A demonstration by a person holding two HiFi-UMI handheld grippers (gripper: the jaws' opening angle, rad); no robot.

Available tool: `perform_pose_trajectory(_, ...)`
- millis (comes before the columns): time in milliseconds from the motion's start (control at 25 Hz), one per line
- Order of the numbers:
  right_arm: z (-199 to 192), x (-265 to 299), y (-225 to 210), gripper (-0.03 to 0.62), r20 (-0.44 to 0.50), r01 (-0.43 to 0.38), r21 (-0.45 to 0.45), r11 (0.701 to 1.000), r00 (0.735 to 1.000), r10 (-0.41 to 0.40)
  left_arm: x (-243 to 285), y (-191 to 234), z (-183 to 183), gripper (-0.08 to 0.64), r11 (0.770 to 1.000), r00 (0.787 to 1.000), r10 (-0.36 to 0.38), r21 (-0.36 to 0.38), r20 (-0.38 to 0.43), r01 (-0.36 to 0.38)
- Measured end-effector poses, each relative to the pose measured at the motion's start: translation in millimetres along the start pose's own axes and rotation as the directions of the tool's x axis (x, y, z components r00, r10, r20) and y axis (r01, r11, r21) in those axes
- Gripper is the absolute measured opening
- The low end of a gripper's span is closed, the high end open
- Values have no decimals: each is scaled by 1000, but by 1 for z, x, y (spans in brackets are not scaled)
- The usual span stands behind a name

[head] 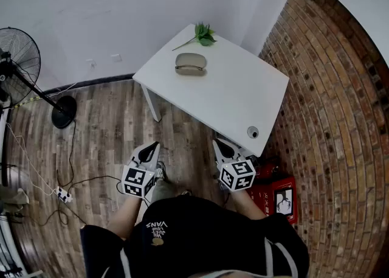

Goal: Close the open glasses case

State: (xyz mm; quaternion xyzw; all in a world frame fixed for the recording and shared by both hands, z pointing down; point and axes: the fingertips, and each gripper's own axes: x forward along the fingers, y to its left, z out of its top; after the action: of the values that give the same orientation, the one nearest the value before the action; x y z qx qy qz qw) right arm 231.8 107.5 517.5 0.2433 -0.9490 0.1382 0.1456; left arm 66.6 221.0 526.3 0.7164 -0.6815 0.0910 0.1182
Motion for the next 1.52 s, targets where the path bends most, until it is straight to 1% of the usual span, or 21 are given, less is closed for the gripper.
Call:
perform_pose_trajectory(160,6,13,-3,-1,11,13,5,1000,1000,-13,9,12,2,8,1000,1000,-5,6,1,5)
perform_pose_trajectory(280,16,24,-8,2,49,35,20,999,998,-36,18,22,7,9,1000,1000,-23,2,21,23)
perform_pose_trajectory(320,20,27,-11,2,63,46,28,999,997,-47,22,24,9,23,999,999,-35,0,24,35)
perform_pose_trajectory(360,24,32,-13,2,74,54,38,998,996,-56,27,27,10,99,999,998,-49,-5,24,49)
perform_pose_trajectory(400,27,37,-15,3,80,56,50,997,995,-60,33,31,11,195,998,998,-64,-12,22,64)
perform_pose_trajectory(440,29,43,-16,57,81,54,66,996,995,-59,39,35,12,245,997,997,-77,-19,21,78)
perform_pose_trajectory(480,31,49,-16,128,81,51,81,995,995,-57,44,39,13,278,996,996,-89,-25,19,90)
perform_pose_trajectory(520,33,56,-16,155,78,50,93,994,995,-58,49,44,15,292,995,995,-100,-28,17,101)
perform_pose_trajectory(680,42,83,-17,192,86,74,132,989,993,-86,68,66,20,342,990,990,-141,-16,8,142)
perform_pose_trajectory(760,47,97,-19,221,96,97,155,983,989,-112,77,81,22,373,987,987,-158,-5,-3,158)
perform_pose_trajectory(960,59,128,-24,249,116,165,205,965,975,-192,100,121,33,394,976,976,-216,10,-25,216)
perform_pose_trajectory(1200,66,156,-26,264,119,241,265,933,952,-280,129,154,42,408,949,949,-312,25,-48,313)
perform_pose_trajectory(1360,64,166,-28,265,109,272,295,916,943,-315,145,168,44,414,934,933,-356,23,-58,358)
perform_pose_trajectory(1520,63,176,-35,265,88,285,297,911,942,-324,164,174,42,416,929,927,-370,2,-66,371)
